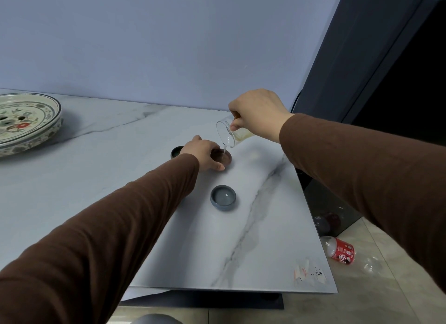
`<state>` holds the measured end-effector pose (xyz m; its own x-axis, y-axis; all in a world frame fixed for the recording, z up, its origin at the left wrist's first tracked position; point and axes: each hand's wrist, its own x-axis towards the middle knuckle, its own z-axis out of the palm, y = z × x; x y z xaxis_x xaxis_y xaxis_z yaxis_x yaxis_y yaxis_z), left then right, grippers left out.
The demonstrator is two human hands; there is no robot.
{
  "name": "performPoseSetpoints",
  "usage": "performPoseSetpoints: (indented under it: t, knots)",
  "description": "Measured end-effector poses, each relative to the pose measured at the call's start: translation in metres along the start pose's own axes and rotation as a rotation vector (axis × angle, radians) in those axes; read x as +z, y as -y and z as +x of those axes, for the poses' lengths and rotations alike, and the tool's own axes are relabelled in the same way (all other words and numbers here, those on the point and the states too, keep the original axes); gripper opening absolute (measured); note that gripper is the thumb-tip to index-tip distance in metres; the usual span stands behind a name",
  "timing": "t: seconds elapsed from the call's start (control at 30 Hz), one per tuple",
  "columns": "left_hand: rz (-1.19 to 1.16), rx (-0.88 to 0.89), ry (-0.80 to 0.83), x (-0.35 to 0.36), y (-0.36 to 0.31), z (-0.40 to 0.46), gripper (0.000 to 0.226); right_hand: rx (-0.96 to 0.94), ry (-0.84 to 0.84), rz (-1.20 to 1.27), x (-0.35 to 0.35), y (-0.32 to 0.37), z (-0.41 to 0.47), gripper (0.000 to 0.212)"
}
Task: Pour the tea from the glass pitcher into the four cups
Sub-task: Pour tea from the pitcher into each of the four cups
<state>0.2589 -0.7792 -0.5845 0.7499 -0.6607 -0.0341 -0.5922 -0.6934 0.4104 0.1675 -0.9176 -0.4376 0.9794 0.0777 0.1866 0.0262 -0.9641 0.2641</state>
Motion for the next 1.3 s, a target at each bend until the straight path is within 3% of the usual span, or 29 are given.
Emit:
performPoseSetpoints:
  t: [0.23,0.47,0.6,0.83,1.1,1.3]
  knots:
    - [0.011,-0.007,-0.003,0.001,-0.001,0.000,0.070,0.086,-0.021,0.114,0.010,-0.008,-0.008,0.029]
    - [-0.004,-0.032,-0.007,0.001,-0.002,-0.007,0.086,0.391,-0.045,0.468,0.040,-0.023,-0.038,0.033]
    - [0.009,0.005,-0.112,-0.006,-0.003,-0.024,0.075,0.474,-0.057,0.594,0.047,-0.027,-0.057,0.036]
    - [0.018,0.076,-0.120,-0.008,-0.011,-0.076,0.049,0.439,-0.056,0.602,0.035,-0.020,-0.085,0.038]
    - [0.059,0.049,0.013,0.007,-0.023,-0.114,0.076,0.336,-0.017,0.501,0.020,0.002,-0.112,0.035]
    - [0.087,0.057,0.019,0.015,-0.027,-0.120,0.069,0.244,0.013,0.357,0.014,0.015,-0.121,0.034]
